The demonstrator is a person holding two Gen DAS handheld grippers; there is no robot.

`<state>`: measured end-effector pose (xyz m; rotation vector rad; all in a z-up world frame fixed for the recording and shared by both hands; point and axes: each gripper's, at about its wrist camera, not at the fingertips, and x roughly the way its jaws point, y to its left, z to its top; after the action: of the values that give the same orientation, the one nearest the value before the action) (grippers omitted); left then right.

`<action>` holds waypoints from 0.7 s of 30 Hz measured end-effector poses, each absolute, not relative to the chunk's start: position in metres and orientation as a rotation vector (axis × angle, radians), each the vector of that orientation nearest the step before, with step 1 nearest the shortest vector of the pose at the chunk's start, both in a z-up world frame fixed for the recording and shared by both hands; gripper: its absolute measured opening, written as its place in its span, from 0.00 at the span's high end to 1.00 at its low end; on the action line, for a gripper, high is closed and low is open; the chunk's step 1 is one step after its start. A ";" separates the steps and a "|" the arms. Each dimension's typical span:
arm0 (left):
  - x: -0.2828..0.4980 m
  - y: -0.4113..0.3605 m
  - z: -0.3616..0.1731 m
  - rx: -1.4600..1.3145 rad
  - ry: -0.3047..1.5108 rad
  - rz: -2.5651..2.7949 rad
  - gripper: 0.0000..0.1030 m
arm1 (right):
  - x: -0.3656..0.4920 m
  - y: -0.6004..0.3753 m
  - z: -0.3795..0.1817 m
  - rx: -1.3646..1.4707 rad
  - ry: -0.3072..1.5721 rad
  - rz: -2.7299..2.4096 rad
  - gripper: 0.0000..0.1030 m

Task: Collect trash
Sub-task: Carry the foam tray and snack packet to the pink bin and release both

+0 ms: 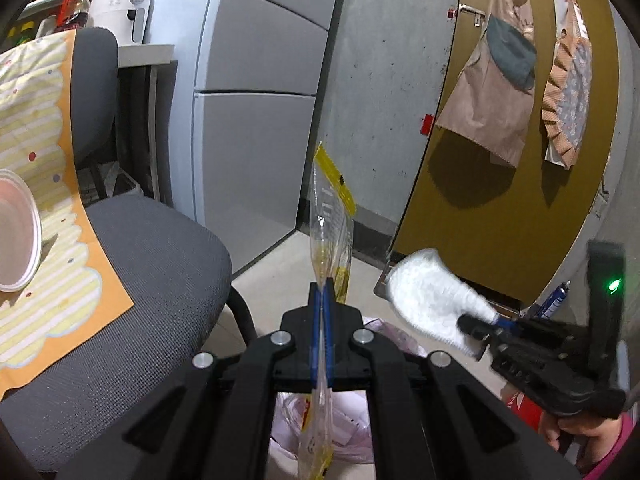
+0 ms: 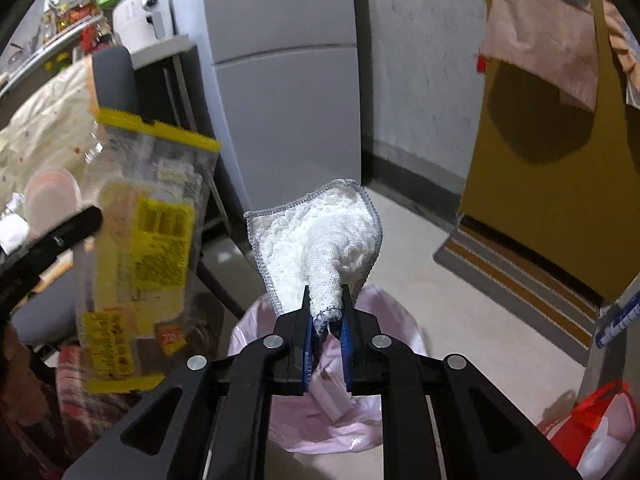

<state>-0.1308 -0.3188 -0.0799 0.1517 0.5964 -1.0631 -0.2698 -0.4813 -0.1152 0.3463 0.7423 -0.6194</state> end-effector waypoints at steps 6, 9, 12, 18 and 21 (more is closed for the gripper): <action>-0.126 -0.316 -0.084 0.149 0.612 -1.056 1.00 | -0.265 -0.492 -0.147 0.385 0.808 -0.635 0.57; -0.125 -0.314 -0.085 0.146 0.617 -1.060 1.00 | -0.270 -0.491 -0.132 0.385 0.759 -0.647 0.57; -0.127 -0.313 -0.086 0.147 0.617 -1.068 1.00 | -0.276 -0.491 -0.107 0.374 0.676 -0.667 0.57; -0.136 -0.326 -0.087 0.160 0.632 -1.125 1.00 | -0.288 -0.486 -0.068 0.367 0.540 -0.673 0.57; -0.140 -0.341 -0.089 0.182 0.631 -1.147 1.00 | -0.291 -0.485 -0.060 0.364 0.515 -0.667 0.57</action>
<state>-0.1400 -0.3413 -0.0889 0.1818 0.6305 -1.1473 -0.2912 -0.4848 -0.0600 0.3645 0.5150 -0.6665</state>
